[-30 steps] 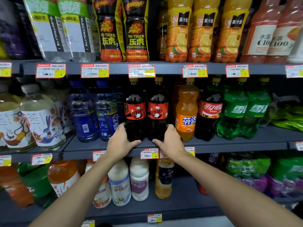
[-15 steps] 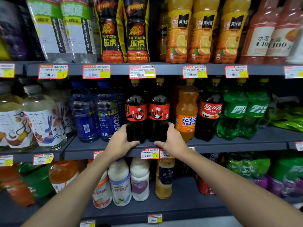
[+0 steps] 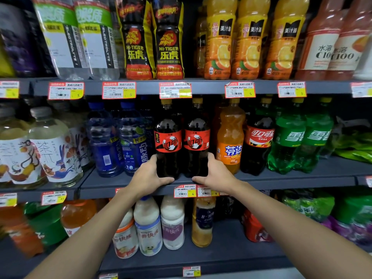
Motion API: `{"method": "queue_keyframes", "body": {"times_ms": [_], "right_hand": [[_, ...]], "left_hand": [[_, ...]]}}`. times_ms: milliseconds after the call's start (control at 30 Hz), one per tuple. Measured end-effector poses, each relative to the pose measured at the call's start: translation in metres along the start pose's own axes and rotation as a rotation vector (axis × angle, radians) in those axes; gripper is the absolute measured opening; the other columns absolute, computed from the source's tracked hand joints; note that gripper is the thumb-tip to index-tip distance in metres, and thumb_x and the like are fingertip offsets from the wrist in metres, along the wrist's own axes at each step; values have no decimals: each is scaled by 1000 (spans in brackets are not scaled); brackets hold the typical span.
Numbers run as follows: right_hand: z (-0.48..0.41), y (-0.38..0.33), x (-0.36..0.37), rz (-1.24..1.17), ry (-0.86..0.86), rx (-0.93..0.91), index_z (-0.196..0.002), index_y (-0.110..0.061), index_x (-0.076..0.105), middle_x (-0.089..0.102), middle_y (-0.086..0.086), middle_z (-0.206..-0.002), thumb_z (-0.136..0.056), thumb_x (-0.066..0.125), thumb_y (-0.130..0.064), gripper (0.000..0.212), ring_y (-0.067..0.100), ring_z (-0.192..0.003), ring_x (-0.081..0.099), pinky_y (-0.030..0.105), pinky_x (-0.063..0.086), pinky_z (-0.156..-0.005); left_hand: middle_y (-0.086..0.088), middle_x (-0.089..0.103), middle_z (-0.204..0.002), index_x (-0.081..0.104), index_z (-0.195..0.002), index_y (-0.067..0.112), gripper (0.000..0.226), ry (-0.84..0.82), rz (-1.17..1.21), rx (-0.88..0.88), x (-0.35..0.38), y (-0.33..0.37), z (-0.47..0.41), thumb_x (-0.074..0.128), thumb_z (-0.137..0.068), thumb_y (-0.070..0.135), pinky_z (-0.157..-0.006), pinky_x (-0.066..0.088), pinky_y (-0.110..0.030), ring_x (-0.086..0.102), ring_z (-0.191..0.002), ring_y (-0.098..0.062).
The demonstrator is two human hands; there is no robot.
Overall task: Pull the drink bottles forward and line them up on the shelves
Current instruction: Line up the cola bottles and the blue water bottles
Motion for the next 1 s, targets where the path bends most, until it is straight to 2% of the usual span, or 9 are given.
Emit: {"method": "queue_keyframes", "body": {"times_ms": [100,233,367,500,600,667,833,1000], "right_hand": [[-3,3,0,44,-72,-19,-141,-16,29,61,2,-129,-78,82,-43,87,21,-114,62,19,45,-80],[-1,-2,0,31,-53,-52,-148,-21,23,53,0,-142,-76,84,-43,97,21,-126,55,23,43,-95],[3,-4,-7,-17,15,-110,-146,-30,27,48,-8,-145,-74,85,-44,94,14,-133,48,23,36,-103],[3,1,-3,-19,7,-99,-149,-30,22,55,-1,-138,-80,81,-35,91,23,-123,58,26,45,-94],[4,-2,-3,-26,6,-115,-150,-30,21,49,-4,-147,-77,83,-42,97,17,-132,50,29,43,-104],[5,-3,-3,-49,15,-101,-149,-29,24,49,-7,-148,-71,87,-48,102,14,-133,48,29,41,-106],[4,1,-2,-44,40,-63,-145,-23,30,53,-2,-143,-76,86,-42,91,18,-132,51,24,41,-99],[4,-2,-2,-24,9,-65,-147,-20,28,53,0,-145,-81,82,-40,87,20,-133,51,31,45,-106]], "left_hand": [[-1,65,-128,41,-137,24,86,1,10,0,0,-1,0,86,-70,51,-96,53,-44,62,-115,-21],[-1,64,-129,41,-137,24,86,0,10,2,0,0,0,86,-70,51,-97,52,-45,62,-117,-21],[-1,64,-129,39,-137,26,86,13,-12,7,0,0,0,85,-70,53,-96,52,-45,62,-116,-22],[2,66,-125,40,-132,29,82,35,-28,19,0,-1,1,83,-68,57,-92,53,-45,63,-113,-21],[4,66,-123,41,-129,30,80,39,-35,18,0,-2,1,81,-67,60,-91,54,-45,63,-112,-20],[4,66,-123,41,-130,30,81,41,-36,22,1,-3,1,81,-67,61,-91,54,-44,63,-112,-19],[4,65,-125,42,-129,30,82,40,-34,27,1,-2,2,80,-65,65,-91,53,-45,62,-113,-19],[6,66,-122,42,-127,32,78,72,-43,43,0,-1,4,78,-66,66,-89,54,-44,63,-111,-19]]}}
Point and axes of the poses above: each hand's wrist, its own z-axis away from the middle knuckle, its own x-axis out of the palm, y = z × x, the point moved 9 cm from there along -z, towards the middle knuckle
